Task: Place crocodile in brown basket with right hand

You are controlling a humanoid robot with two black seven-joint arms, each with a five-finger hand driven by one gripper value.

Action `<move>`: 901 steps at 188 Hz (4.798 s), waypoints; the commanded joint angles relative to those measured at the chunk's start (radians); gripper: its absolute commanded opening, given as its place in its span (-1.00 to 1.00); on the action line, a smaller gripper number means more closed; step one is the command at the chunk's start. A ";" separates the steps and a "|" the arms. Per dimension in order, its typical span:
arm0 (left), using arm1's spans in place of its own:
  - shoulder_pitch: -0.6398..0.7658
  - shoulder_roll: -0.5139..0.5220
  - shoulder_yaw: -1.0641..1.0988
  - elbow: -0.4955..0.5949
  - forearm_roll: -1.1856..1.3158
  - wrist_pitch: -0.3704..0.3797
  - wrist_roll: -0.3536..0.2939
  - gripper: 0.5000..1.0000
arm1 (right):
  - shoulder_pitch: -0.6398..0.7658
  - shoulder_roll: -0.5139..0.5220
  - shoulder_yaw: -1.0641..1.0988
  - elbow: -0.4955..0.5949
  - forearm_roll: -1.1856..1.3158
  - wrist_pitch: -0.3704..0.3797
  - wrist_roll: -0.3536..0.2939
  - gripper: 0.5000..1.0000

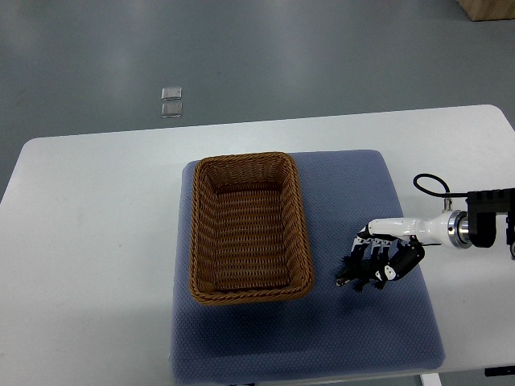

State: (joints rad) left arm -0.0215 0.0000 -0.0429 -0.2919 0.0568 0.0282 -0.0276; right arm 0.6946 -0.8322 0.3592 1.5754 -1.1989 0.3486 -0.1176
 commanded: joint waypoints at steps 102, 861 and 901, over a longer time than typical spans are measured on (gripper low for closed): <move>0.000 0.000 0.000 -0.010 0.000 -0.001 0.000 1.00 | 0.046 -0.073 0.076 0.002 0.013 0.021 0.009 -0.90; 0.000 0.000 0.000 -0.009 0.002 -0.002 0.000 1.00 | 0.033 0.676 0.771 -0.689 0.789 -0.157 0.228 0.64; 0.000 0.000 0.000 -0.007 0.002 -0.001 0.000 1.00 | -0.093 0.774 0.885 -0.749 0.938 -0.143 0.305 0.70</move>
State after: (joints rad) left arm -0.0216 0.0000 -0.0430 -0.2995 0.0583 0.0264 -0.0272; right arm 0.6641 -0.0997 1.1966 0.8360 -0.3117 0.1980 0.1544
